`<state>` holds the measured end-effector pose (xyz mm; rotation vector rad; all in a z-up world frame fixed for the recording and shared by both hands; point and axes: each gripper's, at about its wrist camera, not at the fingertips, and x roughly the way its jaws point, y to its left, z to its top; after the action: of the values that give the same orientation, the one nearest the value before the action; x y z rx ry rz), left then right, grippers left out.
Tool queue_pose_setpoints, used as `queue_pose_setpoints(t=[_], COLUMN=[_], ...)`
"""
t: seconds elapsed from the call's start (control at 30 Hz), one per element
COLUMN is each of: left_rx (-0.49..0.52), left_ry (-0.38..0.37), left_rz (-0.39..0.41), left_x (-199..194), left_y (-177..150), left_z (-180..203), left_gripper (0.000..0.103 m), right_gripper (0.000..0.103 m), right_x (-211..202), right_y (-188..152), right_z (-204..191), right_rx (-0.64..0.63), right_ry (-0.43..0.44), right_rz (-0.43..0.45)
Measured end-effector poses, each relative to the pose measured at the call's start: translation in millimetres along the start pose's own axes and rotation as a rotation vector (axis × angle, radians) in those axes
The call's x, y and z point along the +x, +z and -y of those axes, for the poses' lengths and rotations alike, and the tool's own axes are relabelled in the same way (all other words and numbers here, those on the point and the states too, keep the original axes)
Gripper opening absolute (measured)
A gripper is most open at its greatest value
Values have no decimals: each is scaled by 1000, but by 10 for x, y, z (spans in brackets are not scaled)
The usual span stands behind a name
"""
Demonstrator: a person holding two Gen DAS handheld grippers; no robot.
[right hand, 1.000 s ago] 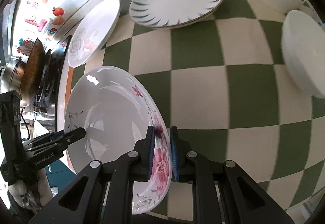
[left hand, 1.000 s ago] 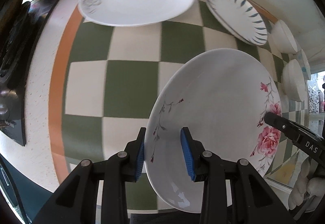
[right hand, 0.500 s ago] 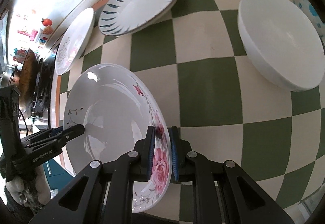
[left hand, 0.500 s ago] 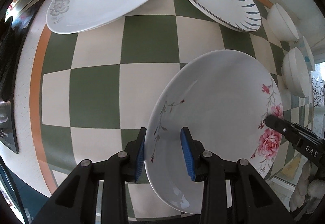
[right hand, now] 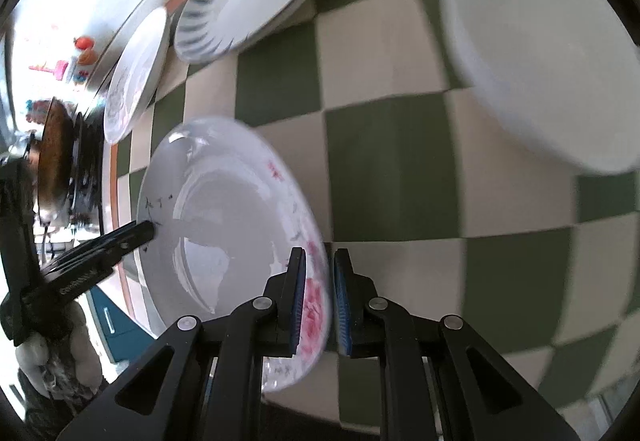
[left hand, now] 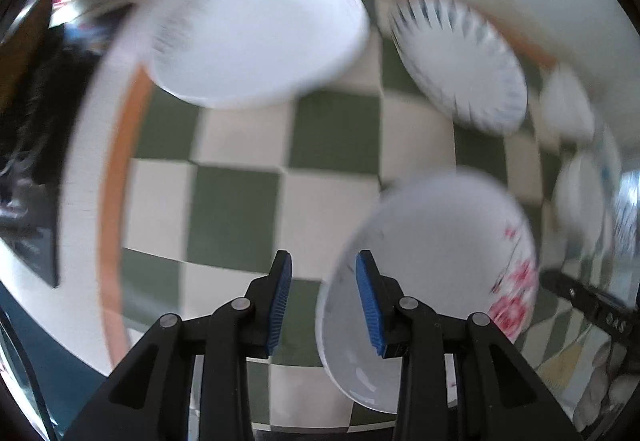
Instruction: Organize plates and bowls
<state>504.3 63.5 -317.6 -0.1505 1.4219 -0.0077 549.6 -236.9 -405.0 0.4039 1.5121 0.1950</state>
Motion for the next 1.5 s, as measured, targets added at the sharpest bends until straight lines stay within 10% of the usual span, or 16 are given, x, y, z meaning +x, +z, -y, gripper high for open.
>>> queue_pose_setpoints(t=[0.3,0.73,0.83,1.0,1.5], left_rx=[-268,-297,-269,-228,-177], left_ry=[-54,-83,-98,-108,-148], left_rz=[109,-27,-24,-18,29], left_x=[-172,702,782,804,359], left_y=[744,1456,1514,1533,1385], left_z=[-911,-1548,-1540,-1535,-1476], left_gripper=[47,46,33,24,23], right_gripper=[57,57,53,20,17], right_x=[-496,922,1125,1377,1064], right_y=[762,2377,2552,2685,2354], right_z=[-1011,-2176,-2227,-2216,-2051], right_rx=[-128,-285,-286,-257,-193], right_ry=[209,14,-21,19,59], right_rz=[93,44,19,-55,-37])
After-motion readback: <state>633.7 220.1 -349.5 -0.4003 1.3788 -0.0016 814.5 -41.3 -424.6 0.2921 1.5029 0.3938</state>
